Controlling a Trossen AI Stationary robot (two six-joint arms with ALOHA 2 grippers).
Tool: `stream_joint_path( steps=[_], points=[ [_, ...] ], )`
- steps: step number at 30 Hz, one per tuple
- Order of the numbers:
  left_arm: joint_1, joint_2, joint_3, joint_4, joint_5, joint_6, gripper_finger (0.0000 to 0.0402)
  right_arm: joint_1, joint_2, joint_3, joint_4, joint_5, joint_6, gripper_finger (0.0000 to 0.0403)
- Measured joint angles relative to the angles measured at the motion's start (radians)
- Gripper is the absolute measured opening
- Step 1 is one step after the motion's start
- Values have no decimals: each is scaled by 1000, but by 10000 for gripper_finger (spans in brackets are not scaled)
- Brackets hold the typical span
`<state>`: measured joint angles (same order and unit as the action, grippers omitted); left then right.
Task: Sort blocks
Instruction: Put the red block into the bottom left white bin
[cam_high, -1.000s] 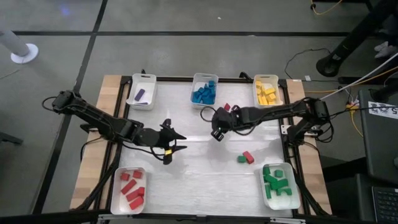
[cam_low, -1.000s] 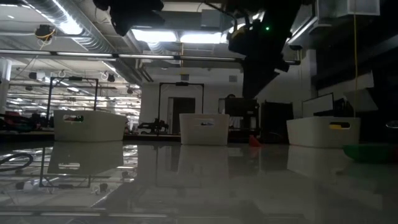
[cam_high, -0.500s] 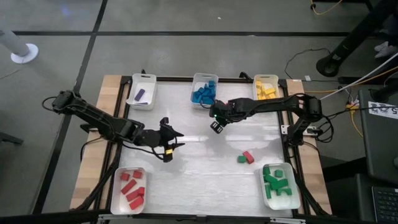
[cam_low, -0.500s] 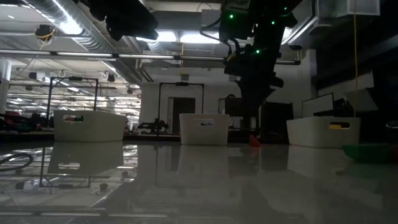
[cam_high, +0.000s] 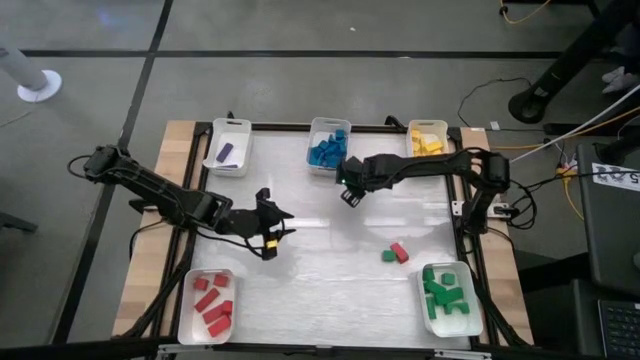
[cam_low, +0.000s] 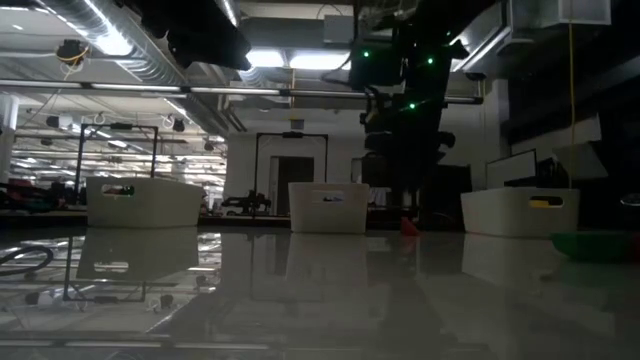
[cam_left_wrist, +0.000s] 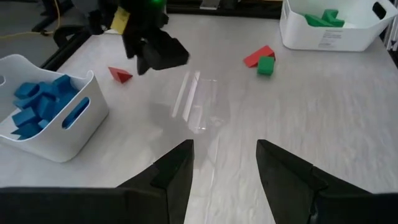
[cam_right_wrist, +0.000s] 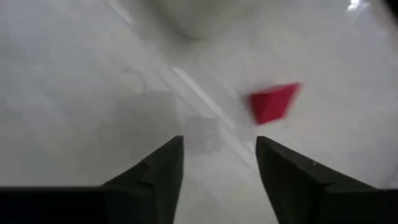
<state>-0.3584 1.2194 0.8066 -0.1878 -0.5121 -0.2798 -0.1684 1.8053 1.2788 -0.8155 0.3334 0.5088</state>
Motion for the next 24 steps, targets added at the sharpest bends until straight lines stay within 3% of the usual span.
stream_joint_path(
  steps=[4, 7, 11, 24],
  points=[
    [0, 0, 0, -20, 0, -5, 164, -61, -1, 0, -4, 32, -20, 235],
    [0, 0, 0, -20, 0, -8, 164, -119, -1, 0, 5, -11, -41, 247],
    [-2, 0, 0, -20, 0, -12, 164, -189, 16, -1, 10, -121, -104, 250],
    [-2, 0, 0, -19, 0, -13, 164, -245, 38, 0, 41, -206, -263, 250]
  ],
)
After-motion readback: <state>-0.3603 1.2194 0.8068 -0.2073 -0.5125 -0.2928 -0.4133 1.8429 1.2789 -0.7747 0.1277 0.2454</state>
